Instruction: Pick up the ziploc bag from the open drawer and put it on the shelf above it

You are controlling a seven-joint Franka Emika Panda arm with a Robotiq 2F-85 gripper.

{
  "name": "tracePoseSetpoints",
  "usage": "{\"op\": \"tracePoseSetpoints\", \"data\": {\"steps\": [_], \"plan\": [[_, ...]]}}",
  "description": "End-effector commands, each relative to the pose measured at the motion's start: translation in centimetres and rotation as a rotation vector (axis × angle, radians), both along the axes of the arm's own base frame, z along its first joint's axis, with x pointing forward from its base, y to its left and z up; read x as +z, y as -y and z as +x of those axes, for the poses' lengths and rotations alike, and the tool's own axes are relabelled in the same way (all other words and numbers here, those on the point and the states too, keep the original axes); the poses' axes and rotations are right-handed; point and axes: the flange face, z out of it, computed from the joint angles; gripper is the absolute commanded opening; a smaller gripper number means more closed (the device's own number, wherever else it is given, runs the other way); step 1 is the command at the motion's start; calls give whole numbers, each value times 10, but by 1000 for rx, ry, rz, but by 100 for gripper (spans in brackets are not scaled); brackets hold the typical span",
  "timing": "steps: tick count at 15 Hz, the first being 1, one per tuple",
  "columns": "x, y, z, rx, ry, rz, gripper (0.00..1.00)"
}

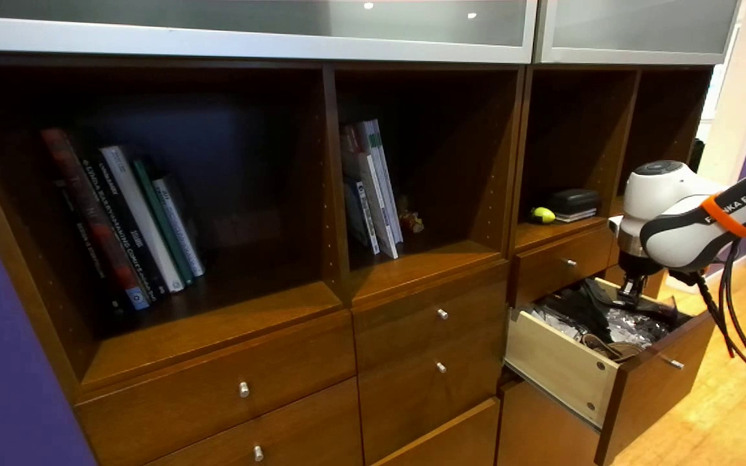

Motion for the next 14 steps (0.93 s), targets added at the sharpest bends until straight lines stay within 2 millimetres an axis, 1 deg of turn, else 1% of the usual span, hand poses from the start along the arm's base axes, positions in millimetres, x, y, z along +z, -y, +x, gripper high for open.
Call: {"op": "tracePoseSetpoints", "data": {"steps": [1, 3, 6, 9, 11, 14], "plan": [[2, 3, 2, 18, 0, -15, 0], [9, 0, -2, -16, 3, -10, 0], [24, -6, -9, -62, -4, 60, 0], [49, -11, -17, -113, 5, 145, 0], [64, -11, -23, -145, 3, 193, 0], [82, -4, -32, -194, 6, 239, 0]]}}
